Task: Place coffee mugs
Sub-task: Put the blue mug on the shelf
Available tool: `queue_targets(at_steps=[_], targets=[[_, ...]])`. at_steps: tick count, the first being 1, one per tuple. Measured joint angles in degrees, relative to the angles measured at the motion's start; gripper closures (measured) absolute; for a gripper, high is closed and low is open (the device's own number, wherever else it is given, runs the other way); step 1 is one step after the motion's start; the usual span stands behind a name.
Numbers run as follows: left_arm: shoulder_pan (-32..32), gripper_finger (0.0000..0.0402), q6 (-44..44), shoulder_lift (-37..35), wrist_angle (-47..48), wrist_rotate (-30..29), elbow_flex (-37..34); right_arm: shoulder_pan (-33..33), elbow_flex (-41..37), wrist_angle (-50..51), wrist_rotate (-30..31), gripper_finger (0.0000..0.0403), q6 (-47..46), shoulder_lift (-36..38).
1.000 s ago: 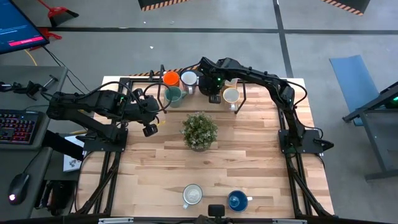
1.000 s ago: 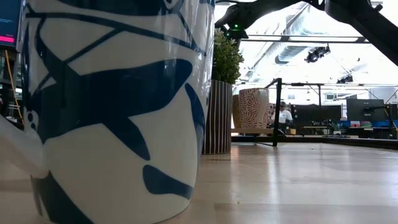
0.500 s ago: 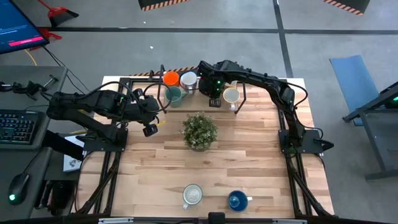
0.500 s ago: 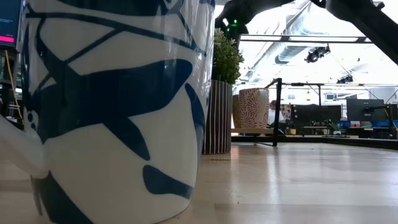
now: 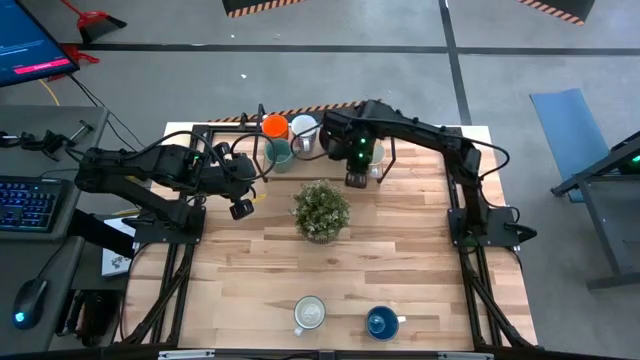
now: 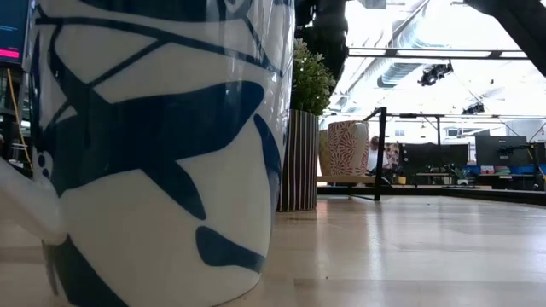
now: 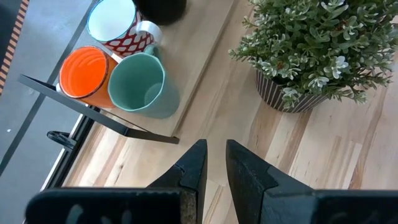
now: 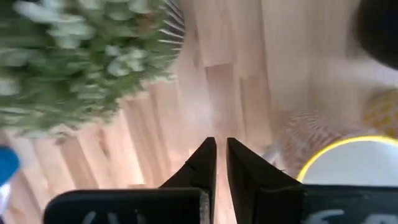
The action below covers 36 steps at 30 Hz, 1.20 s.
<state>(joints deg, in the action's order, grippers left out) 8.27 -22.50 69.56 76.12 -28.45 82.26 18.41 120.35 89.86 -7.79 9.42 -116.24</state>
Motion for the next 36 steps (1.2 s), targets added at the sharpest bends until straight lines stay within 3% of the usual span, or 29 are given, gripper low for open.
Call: queue_targets(at_steps=[11,18,23,32,36], targets=[[0.0,0.0353,0.0,0.0,-0.1,0.0,0.0,-10.0,-0.2,0.2,0.7,0.0386,-8.6,6.3],[0.0,0.0353,-0.9,0.0,-0.1,0.0,0.0,-17.8,-0.2,0.2,10.8,0.0386,-16.5,10.3],[0.0,0.0353,-1.5,0.0,-0.1,0.0,0.0,-22.5,-0.2,0.2,12.7,0.0386,-24.8,11.6],[0.0,0.0353,-1.4,0.0,-0.1,2.6,0.0,-32.6,-0.6,0.1,22.0,0.0386,-36.7,11.7],[0.0,0.0353,-1.4,0.0,-0.1,2.6,0.0,-37.2,-2.7,0.1,22.6,0.0386,-43.8,11.7]])
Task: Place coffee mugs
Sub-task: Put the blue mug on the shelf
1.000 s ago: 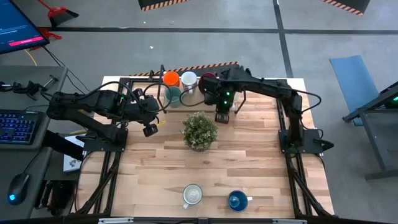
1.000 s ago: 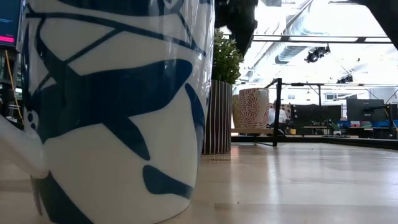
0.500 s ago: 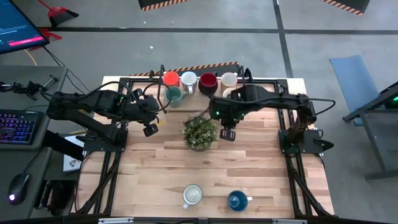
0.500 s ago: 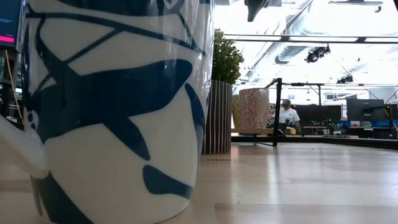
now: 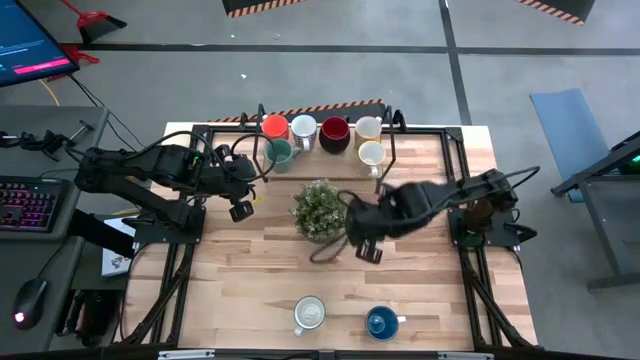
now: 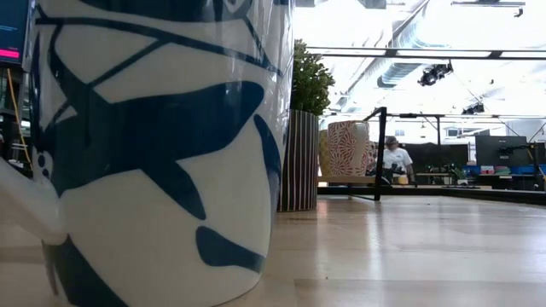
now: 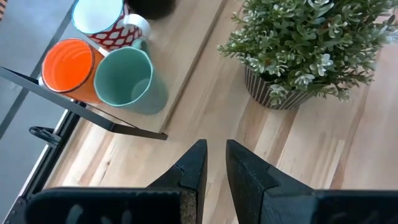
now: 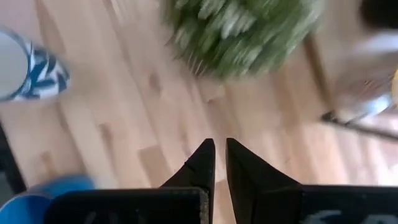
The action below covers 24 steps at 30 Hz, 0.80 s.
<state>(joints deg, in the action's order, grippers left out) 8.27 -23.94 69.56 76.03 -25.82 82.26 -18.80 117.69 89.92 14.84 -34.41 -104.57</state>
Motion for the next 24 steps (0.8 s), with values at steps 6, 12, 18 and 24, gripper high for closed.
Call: queue_targets(at_steps=[6,12,18,24], targets=[[0.0,0.0353,0.0,0.0,0.0,0.0,0.0,-6.0,-9.0,0.1,-5.7,0.0386,-7.4,0.0],[0.0,0.0353,0.0,0.0,0.0,0.0,0.0,-9.4,-15.8,-1.0,-11.1,0.0386,-15.2,-0.1],[0.0,0.0353,0.0,0.0,0.0,0.0,0.0,-11.5,-18.6,-5.4,-14.0,0.0365,-18.4,-0.1],[0.0,0.0353,0.0,0.0,0.0,0.0,0.0,-12.1,-21.2,-13.8,-14.5,0.0300,-21.0,-0.1]])
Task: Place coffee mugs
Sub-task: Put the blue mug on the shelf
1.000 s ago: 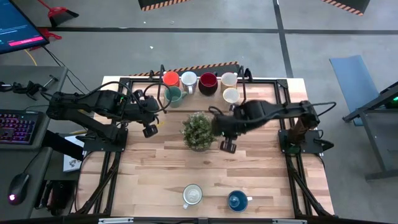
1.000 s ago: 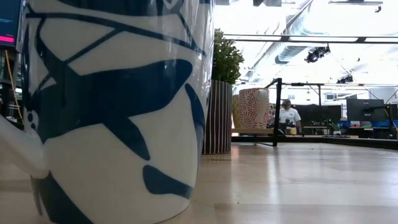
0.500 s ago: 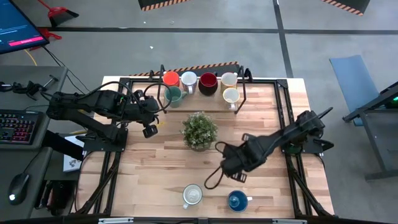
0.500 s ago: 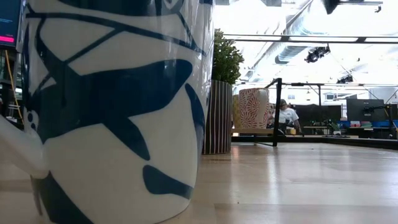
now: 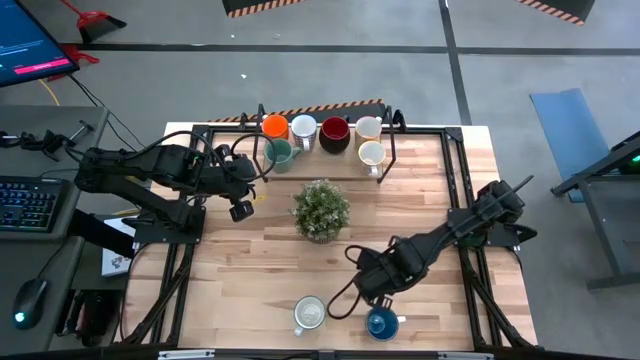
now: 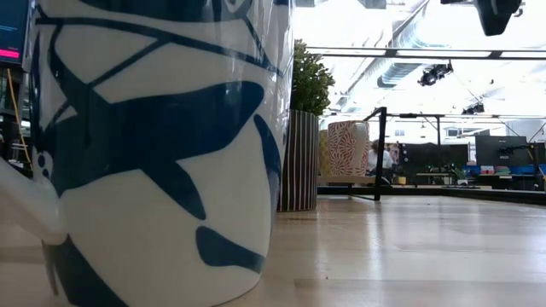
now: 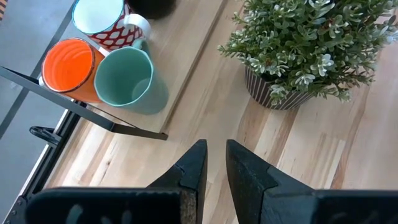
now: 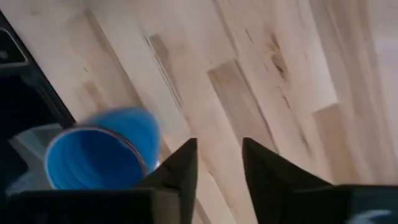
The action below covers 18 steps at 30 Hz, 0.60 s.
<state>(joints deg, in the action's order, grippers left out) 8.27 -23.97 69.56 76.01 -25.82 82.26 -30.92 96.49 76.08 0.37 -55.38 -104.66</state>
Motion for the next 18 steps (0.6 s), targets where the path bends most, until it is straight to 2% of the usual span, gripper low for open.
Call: queue_targets(at_steps=[4,8,18], targets=[[0.0,0.0353,0.0,0.0,0.0,0.0,0.0,-0.4,-0.4,-2.0,-2.2,0.0266,-2.0,0.0],[0.0,0.0353,0.0,0.0,0.0,0.0,0.0,-2.4,-0.4,-2.2,-5.4,0.0253,-3.3,0.0],[0.0,0.0353,0.0,0.0,0.0,0.0,0.0,-7.4,-0.4,-3.5,-1.9,0.0251,-5.2,-0.5]])
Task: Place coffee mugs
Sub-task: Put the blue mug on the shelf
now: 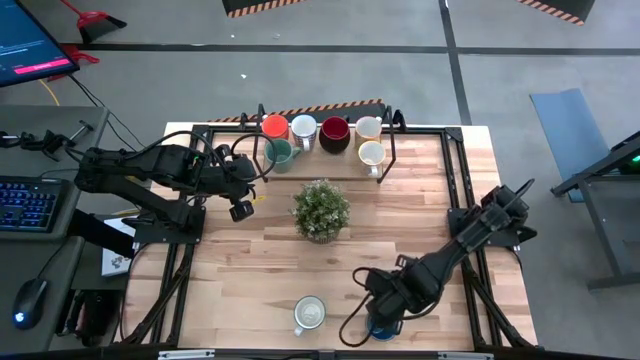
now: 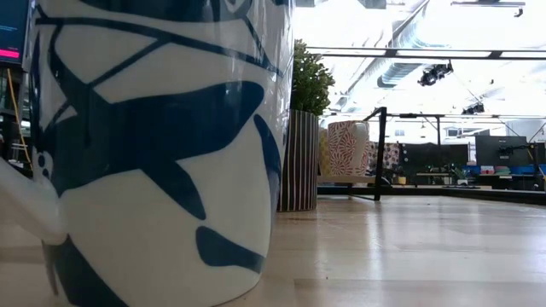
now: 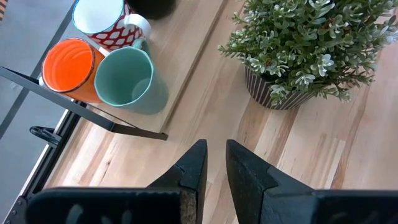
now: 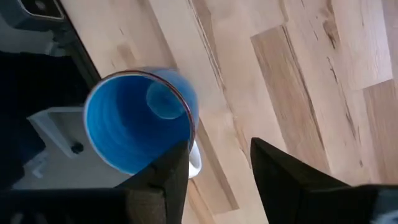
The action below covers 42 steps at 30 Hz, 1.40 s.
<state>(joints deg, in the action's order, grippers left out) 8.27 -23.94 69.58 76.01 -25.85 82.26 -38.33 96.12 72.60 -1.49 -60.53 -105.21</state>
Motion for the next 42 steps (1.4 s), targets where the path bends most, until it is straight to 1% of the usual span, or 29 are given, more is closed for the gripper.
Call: queue_targets(at_steps=[5,11,18,22,24,31,36,42], targets=[[0.0,0.0353,-0.1,0.0,0.0,0.0,0.0,-1.4,0.0,-0.2,-0.6,0.0251,2.0,-2.8],[0.0,0.0353,-1.1,0.0,0.0,0.0,0.0,-1.9,0.0,-0.7,-3.2,0.0251,1.9,-5.6],[0.0,0.0353,-1.0,0.0,0.0,0.0,0.0,-1.8,0.0,-1.4,-2.9,0.0251,1.8,-6.2],[0.0,0.0353,-1.0,0.0,0.0,0.0,0.0,-1.7,-0.1,-2.0,-1.6,0.0251,1.6,-6.2],[0.0,0.0353,-1.0,0.0,0.0,0.0,0.0,-1.4,-1.2,-3.5,-1.9,0.0251,1.9,-6.2],[0.0,0.0353,-1.0,0.0,0.0,0.0,0.0,-0.8,-7.5,-9.9,-5.9,0.0251,2.0,-6.2],[0.0,0.0353,-1.0,0.0,0.0,0.0,0.0,0.3,-10.7,-13.0,-6.2,0.0251,0.6,-6.2],[0.0,0.0353,-1.0,0.0,0.0,0.0,0.0,1.8,-10.8,-14.9,-4.9,0.0251,1.7,-6.2]])
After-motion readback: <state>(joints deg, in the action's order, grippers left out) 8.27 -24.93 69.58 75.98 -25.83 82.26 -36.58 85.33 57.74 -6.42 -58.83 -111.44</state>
